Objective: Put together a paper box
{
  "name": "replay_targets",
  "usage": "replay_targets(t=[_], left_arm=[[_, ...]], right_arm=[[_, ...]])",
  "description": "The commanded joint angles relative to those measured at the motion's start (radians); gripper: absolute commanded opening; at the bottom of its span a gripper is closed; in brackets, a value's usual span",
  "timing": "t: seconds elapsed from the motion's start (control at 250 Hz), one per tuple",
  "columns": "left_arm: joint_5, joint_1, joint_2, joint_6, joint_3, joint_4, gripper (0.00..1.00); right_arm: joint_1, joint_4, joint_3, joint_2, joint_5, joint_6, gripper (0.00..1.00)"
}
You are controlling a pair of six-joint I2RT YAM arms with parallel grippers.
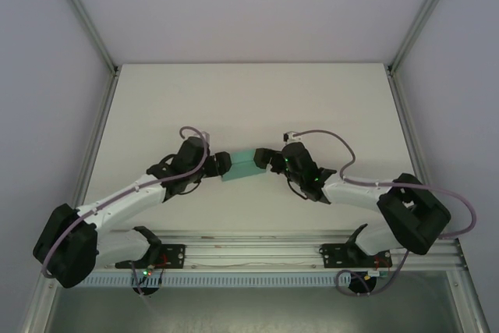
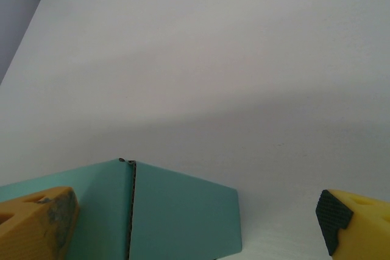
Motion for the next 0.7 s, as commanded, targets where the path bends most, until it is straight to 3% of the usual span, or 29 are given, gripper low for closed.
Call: replay_targets(t=[0.0,0.064,0.336,0.568,0.7], left_arm=[[0.025,0.024,0.006,-0.034,-0.078,0.01,0.7],[0.037,0.031,0.006,-0.047,-0.105,0.025,0.6],[0.1,0.055,-0.026,-0.116,-0.274,0.199,0.46],[0.119,0.067,-0.105,-0.222,-0.423,0.377,0.37],[0.128,0.069,-0.127,-0.238,-0.449,0.403,0.21]], right_arm=[[0.004,-0.208,-0.058,0.055,-0.013,-0.029,1.0],[0.003,-0.201,-0.065,0.056,-0.014,-0.03,1.0],[0.003,-0.141,-0.1,0.082,-0.007,-0.039,0.98],[-0.002,-0.075,-0.112,0.139,-0.027,-0.044,0.89],[-0.002,-0.074,-0.104,0.165,-0.026,-0.043,0.78]])
